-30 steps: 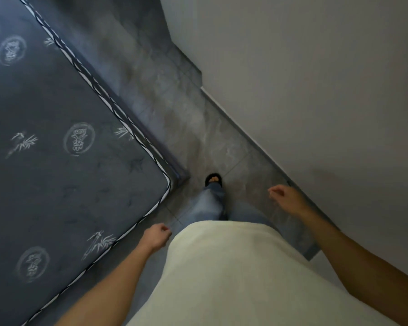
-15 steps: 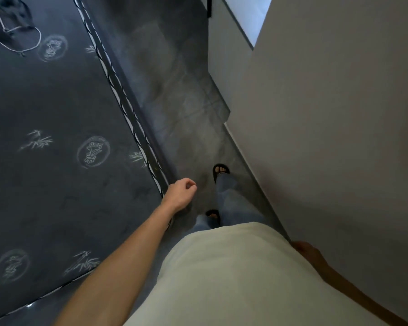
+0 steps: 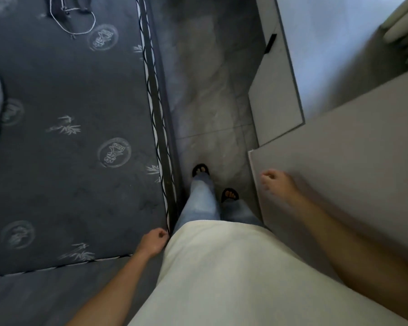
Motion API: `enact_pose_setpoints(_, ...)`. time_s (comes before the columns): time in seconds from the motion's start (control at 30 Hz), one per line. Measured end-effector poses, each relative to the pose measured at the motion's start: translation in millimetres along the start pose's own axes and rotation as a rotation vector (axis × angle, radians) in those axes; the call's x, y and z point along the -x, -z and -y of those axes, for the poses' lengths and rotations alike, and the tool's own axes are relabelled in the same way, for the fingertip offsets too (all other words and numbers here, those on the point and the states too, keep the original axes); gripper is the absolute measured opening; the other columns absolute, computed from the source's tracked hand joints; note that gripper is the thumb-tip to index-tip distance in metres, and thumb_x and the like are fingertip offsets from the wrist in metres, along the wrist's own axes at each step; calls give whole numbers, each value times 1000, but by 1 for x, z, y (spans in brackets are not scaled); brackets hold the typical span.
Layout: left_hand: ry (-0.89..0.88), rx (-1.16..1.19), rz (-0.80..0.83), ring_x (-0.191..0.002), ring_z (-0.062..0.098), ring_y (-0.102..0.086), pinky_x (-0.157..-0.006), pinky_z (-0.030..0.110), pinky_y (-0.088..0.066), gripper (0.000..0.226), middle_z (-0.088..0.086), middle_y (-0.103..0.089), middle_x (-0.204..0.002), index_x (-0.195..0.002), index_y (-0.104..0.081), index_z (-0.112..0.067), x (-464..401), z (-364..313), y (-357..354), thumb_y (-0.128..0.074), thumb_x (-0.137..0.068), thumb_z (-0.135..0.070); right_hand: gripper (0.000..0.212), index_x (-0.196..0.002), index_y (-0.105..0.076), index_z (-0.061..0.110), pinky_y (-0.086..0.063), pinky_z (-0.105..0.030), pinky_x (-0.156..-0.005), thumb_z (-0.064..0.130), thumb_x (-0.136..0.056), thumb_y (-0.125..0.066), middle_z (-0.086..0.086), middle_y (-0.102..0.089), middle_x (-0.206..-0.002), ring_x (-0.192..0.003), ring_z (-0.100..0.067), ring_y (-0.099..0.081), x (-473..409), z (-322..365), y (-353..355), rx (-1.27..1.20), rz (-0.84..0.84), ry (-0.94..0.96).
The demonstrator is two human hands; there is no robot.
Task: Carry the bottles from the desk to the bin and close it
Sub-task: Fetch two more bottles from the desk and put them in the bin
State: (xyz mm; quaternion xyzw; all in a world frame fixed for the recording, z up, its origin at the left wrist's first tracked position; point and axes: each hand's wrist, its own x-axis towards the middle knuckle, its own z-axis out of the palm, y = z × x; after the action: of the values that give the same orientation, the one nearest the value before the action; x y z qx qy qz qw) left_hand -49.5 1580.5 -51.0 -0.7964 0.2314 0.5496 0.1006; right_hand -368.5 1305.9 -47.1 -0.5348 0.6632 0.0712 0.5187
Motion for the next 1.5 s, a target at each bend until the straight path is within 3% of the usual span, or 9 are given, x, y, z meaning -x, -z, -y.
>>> enact_pose_setpoints(0.1, 49, 3, 51, -104, 29, -68, -82, 33, -49, 28, 13, -74, -110, -102, -70, -6, -13, -3, 19, -51, -100, -26, 17, -106, -72, 16, -50, -14, -54, 19, -95, -60, -4, -74, -89, -68, -17, -70, -40, 58, 14, 12, -10, 77)
enact_pose_setpoints(0.23, 119, 155, 22, -108, 36, -66, -86, 40, -51, 27, 20, -71, -113, -103, -71, -1, -43, -31, 69, -49, -98, -17, 18, -106, -72, 25, -58, -29, -74, 28, -94, -60, 2, -76, -89, -74, -11, -73, -77, 108, 24, 61, 16, 69)
enact_pose_setpoints(0.4, 4, 115, -2, -107, 32, -68, -85, 36, -50, 23, 14, -74, -110, -103, -74, -9, -81, -102, 153, -55, -98, -20, 19, -107, -74, 22, -44, -2, -58, 26, -94, -59, 8, -71, -88, -61, 11, -62, -93, 127, 25, 175, 8, -11)
enact_pose_setpoints(0.53, -94, 59, -27, -96, 33, -71, -85, 38, -55, 23, 12, -77, -97, -96, -75, -11, -112, -178, 220, -54, -96, -21, 23, -114, -72, 20, -56, -34, -89, 27, -97, -58, -4, -76, -109, -96, -21, -71, -90, 121, 28, 200, 84, -162)
enact_pose_setpoints(0.67, -214, 45, -78, -98, 32, -71, -93, 41, -55, 22, 8, -76, -102, -104, -74, -19, -139, -259, 284, -57, -94, -27, 27, -119, -69, 21, -51, -35, -89, 31, -97, -57, -3, -72, -118, -105, -22, -64, -93, 121, 39, 168, 94, -272)
enact_pose_setpoints(0.93, -292, -13, -81, -99, 25, -70, -95, 40, -54, 24, 2, -74, -106, -111, -71, -26, -188, -369, 373, -55, -94, -33, 24, -109, -73, 21, -46, -29, -73, 29, -93, -58, 0, -74, -105, -89, -16, -64, -158, 165, 84, 106, 85, -356)
enact_pose_setpoints(1.1, -187, -47, -84, -99, 28, -70, -89, 36, -54, 20, 5, -76, -103, -105, -73, -19, -207, -380, 408, -57, -96, -26, 25, -112, -74, 18, -47, -29, -82, 29, -94, -58, -5, -74, -113, -103, -26, -66, -242, 240, 131, 148, 62, -256)
enact_pose_setpoints(1.3, -62, -53, -61, -111, 28, -67, -87, 32, -49, 27, 8, -72, -122, -120, -71, -15, -218, -363, 449, -56, -101, -27, 27, -117, -71, 20, -48, -27, -79, 30, -98, -54, 2, -70, -100, -78, -11, -63, -341, 372, 181, 126, -14, -41)
enact_pose_setpoints(1.5, 25, -48, 5, -101, 30, -70, -81, 35, -51, 26, 14, -75, -109, -110, -71, -9, -248, -367, 512, -56, -101, -28, 27, -116, -70, 23, -60, -36, -88, 34, -97, -53, 4, -76, -97, -84, -11, -73, -414, 480, 203, 12, -43, 53)
